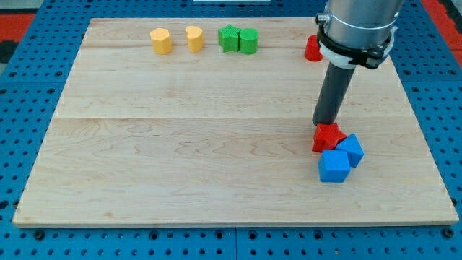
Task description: Place your hand in between the green circle and the red circle
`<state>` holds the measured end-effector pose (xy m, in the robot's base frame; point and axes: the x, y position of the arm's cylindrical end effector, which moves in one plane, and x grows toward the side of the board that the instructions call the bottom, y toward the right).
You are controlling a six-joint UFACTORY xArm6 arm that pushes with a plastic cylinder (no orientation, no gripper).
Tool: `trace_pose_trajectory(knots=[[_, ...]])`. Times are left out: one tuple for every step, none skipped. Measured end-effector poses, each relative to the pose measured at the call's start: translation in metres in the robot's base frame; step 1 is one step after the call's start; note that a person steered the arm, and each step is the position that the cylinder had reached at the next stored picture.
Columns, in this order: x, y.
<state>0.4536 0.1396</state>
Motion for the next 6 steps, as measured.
trace_pose_trajectory(knots=[[-0.023, 0.005], [-0.065, 0.042], [-0.119, 0.085], [-0.169, 0.077], [-0.189, 0.022], [-0.17, -0.024]])
